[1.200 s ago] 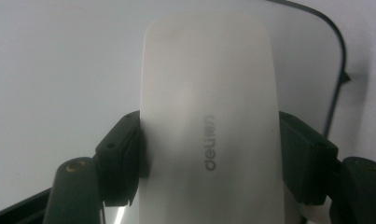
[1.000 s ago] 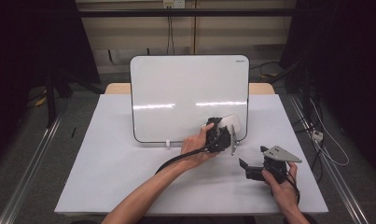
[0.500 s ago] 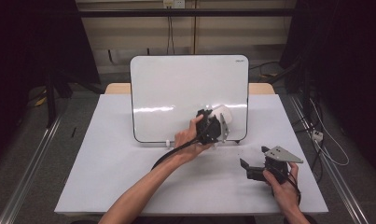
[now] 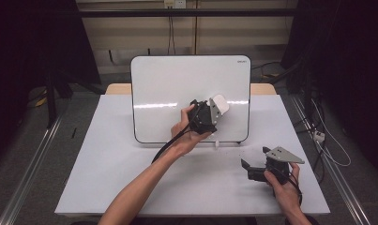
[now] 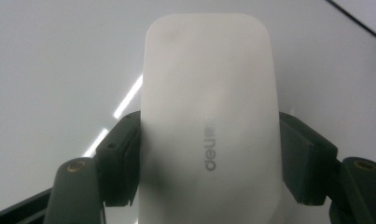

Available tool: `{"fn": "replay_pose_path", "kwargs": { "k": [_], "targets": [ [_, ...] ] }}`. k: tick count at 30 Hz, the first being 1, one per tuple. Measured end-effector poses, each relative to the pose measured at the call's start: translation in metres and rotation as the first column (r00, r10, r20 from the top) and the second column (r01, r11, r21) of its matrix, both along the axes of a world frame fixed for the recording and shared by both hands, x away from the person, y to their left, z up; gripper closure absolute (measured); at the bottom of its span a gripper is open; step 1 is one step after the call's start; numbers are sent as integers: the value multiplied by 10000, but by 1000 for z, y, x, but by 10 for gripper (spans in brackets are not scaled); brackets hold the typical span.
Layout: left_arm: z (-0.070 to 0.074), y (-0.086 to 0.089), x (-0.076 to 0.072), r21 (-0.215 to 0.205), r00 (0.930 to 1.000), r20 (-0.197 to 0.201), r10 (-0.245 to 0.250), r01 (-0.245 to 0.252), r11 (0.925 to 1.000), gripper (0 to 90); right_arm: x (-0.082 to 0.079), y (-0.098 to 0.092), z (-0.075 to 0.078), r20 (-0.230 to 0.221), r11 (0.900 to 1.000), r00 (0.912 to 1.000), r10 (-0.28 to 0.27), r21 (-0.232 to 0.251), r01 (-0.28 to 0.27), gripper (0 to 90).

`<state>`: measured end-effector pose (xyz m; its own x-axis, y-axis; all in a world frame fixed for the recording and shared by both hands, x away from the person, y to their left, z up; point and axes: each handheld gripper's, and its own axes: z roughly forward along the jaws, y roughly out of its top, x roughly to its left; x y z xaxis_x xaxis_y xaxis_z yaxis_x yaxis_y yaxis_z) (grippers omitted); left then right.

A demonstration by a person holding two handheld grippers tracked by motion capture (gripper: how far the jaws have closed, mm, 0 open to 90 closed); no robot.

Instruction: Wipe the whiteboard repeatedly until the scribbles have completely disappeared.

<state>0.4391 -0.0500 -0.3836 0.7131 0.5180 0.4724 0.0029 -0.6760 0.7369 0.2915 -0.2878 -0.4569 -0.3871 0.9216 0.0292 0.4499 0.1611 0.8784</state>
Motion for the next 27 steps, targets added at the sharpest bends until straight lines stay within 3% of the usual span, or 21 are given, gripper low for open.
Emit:
{"fn": "replay_pose_path", "kwargs": {
  "k": [3,7,11,14,22,24,27],
  "targets": [
    [3,6,-5,-413,9998,-77,-175,172,9990,312,1,2,1,3,10000,10000,3,22,-3,42],
    [7,13,-13,-450,9995,-36,-302,300,9985,312,2,5,0,-23,10000,10000,81,-46,-81,44],
    [8,24,-14,-749,9996,-185,-232,218,9970,312,4,5,0,-24,10000,10000,41,-43,-41,42],
    [9,33,-16,-1249,9988,-437,-239,183,9920,311,4,6,0,-28,10000,10000,48,-61,-48,43],
    [13,51,-22,-1593,9990,-429,147,-213,9870,311,2,5,0,7,9999,10000,72,-71,-72,43],
    [14,56,-23,-1502,9988,-428,231,-293,9882,311,2,4,0,25,10000,10000,66,-64,-66,42],
    [15,64,-23,-1707,9978,-465,463,-536,9839,311,1,3,1,35,10000,10000,52,-45,-52,42]
  ]
}}
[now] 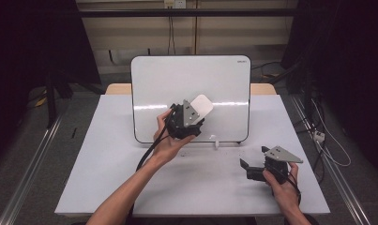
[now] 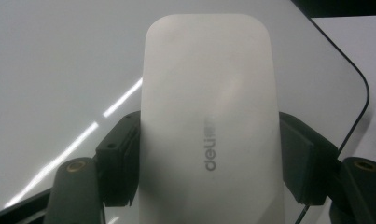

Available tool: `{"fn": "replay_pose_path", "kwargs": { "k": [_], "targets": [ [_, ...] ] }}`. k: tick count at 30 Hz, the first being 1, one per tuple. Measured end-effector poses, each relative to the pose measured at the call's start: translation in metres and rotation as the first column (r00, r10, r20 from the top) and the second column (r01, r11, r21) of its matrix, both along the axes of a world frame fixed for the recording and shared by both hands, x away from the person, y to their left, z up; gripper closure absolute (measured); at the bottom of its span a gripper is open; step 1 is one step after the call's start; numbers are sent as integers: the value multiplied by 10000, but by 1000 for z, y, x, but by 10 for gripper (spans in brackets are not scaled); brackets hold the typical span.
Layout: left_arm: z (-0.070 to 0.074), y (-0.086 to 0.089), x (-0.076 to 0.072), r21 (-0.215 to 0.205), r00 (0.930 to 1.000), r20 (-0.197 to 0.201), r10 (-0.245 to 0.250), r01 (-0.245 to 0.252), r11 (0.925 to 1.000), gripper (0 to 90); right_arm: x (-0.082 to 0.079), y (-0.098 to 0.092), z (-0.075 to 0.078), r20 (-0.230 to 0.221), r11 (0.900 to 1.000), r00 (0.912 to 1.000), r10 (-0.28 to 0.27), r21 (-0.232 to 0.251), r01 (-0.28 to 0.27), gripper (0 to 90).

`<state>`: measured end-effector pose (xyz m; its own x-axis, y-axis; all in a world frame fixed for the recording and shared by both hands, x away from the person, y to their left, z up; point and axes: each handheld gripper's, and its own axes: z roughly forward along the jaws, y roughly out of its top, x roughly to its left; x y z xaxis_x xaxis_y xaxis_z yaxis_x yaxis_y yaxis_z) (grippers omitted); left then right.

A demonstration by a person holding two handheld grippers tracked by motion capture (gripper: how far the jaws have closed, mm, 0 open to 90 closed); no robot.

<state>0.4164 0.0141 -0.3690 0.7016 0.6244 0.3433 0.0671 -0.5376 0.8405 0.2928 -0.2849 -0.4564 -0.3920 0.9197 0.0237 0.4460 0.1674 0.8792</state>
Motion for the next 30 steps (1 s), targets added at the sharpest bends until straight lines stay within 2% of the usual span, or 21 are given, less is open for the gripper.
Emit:
{"fn": "replay_pose_path", "kwargs": {
  "k": [6,10,17,18,23,30],
  "targets": [
    [1,16,3,-267,9989,-261,390,-397,9989,311,1,0,1,26,10000,10000,15,24,-16,42],
    [1,28,2,-298,9982,-367,484,-495,9983,311,3,3,0,3,10000,10000,61,-24,-61,43],
    [3,50,-1,-591,9960,-402,795,-817,9949,311,4,4,0,-10,10000,10000,2,14,-2,42],
    [4,54,-2,-505,9959,-415,807,-828,9953,311,4,4,0,-25,10000,10000,-8,48,8,42],
    [5,67,-6,-612,9936,-363,1065,-1086,9922,311,4,2,0,-54,10000,10000,-67,33,67,43],
    [5,81,-10,-374,9903,-311,1355,-1367,9899,311,4,0,-1,-46,10000,10000,-16,18,16,42]
  ]
}}
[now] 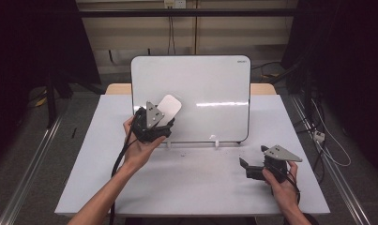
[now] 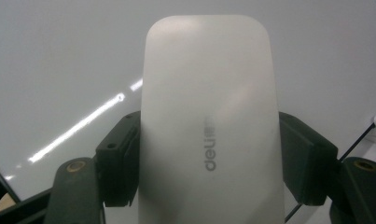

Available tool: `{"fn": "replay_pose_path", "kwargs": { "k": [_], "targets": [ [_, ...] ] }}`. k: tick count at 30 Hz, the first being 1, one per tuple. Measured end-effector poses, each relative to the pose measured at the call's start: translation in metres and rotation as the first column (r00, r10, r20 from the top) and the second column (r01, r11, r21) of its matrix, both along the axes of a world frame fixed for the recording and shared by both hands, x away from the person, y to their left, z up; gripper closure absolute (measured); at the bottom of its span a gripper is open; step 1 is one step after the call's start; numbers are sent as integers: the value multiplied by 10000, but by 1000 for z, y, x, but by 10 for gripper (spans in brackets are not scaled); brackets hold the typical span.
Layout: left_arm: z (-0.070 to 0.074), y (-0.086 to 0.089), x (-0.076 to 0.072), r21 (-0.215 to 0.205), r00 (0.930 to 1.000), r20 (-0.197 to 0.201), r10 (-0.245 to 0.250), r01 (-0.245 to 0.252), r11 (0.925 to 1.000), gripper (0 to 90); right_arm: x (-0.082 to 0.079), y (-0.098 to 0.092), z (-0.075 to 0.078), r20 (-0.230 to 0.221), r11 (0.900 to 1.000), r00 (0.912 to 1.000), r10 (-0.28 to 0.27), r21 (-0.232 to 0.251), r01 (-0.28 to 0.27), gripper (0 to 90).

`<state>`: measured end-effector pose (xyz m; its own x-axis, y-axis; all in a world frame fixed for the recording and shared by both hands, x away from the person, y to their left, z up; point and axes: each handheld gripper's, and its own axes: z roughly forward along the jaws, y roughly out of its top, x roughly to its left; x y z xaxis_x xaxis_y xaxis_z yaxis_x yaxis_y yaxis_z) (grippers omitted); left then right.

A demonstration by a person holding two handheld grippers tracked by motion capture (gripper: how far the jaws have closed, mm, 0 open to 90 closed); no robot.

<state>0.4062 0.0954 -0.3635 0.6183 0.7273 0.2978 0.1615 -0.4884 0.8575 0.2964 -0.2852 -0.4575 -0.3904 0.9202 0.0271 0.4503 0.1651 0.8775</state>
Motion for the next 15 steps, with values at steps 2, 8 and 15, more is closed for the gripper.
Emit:
{"fn": "replay_pose_path", "kwargs": {
  "k": [2,8,15],
  "targets": [
    [0,3,-1,-79,9999,15,103,-103,9999,311,0,0,0,41,10000,10000,-18,20,18,41],
    [3,12,-5,-4,9997,30,244,-244,9997,311,0,1,0,-5,10000,10000,46,26,-46,42],
    [6,20,-11,146,9988,257,410,-414,9990,311,1,0,-1,-21,10000,10000,27,38,-27,42]
  ]
}}
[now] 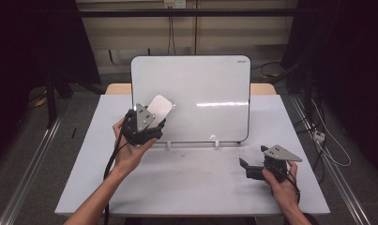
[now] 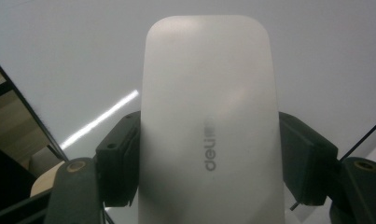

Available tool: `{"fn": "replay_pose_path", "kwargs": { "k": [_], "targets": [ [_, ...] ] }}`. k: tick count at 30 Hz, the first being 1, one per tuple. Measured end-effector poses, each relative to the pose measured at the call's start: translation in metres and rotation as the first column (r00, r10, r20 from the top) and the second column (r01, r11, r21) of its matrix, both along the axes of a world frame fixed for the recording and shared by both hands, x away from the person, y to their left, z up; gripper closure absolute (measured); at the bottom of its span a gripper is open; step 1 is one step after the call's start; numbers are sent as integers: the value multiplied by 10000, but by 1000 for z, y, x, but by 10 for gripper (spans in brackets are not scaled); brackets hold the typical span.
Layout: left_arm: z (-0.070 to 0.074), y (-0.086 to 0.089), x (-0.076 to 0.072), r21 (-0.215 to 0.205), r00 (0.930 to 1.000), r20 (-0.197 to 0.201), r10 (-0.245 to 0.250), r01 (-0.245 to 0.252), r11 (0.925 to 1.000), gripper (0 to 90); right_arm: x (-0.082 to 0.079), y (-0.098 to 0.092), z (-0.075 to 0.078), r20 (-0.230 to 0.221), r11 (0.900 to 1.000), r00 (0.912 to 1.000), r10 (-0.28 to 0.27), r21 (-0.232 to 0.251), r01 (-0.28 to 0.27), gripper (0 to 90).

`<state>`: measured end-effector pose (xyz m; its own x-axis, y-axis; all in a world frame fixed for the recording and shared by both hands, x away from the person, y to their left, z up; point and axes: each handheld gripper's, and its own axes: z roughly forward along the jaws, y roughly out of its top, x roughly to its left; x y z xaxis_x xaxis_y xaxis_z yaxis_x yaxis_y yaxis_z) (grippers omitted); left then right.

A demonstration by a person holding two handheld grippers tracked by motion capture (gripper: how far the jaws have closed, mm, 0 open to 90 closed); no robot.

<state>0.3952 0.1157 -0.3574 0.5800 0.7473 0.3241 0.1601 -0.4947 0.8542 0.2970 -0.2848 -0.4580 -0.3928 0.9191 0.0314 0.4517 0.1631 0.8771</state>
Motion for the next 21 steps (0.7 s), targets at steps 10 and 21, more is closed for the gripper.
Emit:
{"fn": "replay_pose_path", "kwargs": {
  "k": [10,21],
  "targets": [
    [-16,12,-5,355,9998,-72,161,-158,9992,311,0,0,0,-3,10000,10000,-36,-17,36,42],
    [-45,11,6,1317,9986,-423,324,-266,9909,311,-1,2,1,34,10000,10000,-32,-80,32,43]
  ]
}}
